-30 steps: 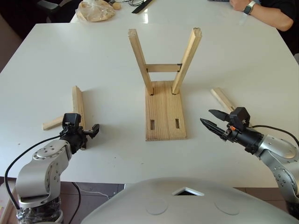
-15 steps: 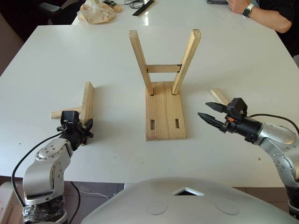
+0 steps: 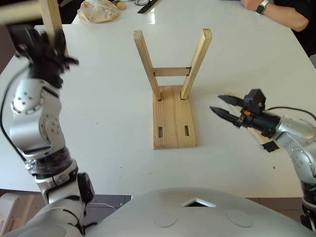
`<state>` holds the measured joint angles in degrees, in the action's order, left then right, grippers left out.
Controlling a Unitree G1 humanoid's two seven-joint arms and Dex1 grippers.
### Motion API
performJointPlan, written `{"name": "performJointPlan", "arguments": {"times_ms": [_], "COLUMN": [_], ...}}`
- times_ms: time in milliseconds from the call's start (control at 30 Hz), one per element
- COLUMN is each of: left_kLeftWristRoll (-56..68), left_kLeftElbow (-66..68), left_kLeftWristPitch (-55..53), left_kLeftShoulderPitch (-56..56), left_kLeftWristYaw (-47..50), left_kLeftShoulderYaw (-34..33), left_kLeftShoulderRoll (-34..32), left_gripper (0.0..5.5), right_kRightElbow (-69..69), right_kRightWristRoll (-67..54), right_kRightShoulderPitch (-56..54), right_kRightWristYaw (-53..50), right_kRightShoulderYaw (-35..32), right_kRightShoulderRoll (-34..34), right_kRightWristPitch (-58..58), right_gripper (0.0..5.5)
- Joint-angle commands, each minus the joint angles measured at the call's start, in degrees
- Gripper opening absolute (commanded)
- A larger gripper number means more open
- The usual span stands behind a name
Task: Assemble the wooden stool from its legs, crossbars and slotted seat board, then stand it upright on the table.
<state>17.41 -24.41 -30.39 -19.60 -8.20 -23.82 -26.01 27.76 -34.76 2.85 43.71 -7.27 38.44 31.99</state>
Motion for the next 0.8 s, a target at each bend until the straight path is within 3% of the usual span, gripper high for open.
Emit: {"name": "performJointPlan", "arguments": {"times_ms": [33,200,333,367,800], "left_kLeftWristRoll": [-7.29,-14.88,-18.36,-18.83,-23.36], "left_kLeftElbow": [-3.14,-5.67,-4.13,-3.83,-6.42], "left_kLeftWristPitch": [14.06,28.78,35.88,36.96,46.77], "left_kLeftShoulderPitch": [-4.37,-2.51,0.25,0.99,10.05], "left_kLeftWristYaw": [-3.4,-6.46,-7.51,-7.63,-9.89], "left_kLeftShoulderYaw": [8.31,19.14,24.18,24.62,28.74], "left_kLeftShoulderRoll": [-2.57,-0.68,0.92,1.14,1.81], "left_gripper": [1.1,1.1,1.1,1.1,1.1], "right_kRightElbow": [1.65,1.04,1.95,2.4,-3.48], "right_kRightWristRoll": [-9.65,-22.2,-32.87,-33.72,-31.12], "right_kRightShoulderPitch": [-10.54,-23.21,-29.01,-29.69,-39.27], "right_kRightWristYaw": [-4.12,-10.43,-11.41,-11.09,-7.67], "right_kRightShoulderYaw": [-3.49,-4.66,-4.85,-4.43,1.91], "right_kRightShoulderRoll": [-2.49,-6.03,-6.14,-5.66,-7.45], "right_kRightWristPitch": [5.29,11.23,14.77,15.19,15.0], "right_gripper": [2.56,2.56,3.13,3.33,3.33]}}
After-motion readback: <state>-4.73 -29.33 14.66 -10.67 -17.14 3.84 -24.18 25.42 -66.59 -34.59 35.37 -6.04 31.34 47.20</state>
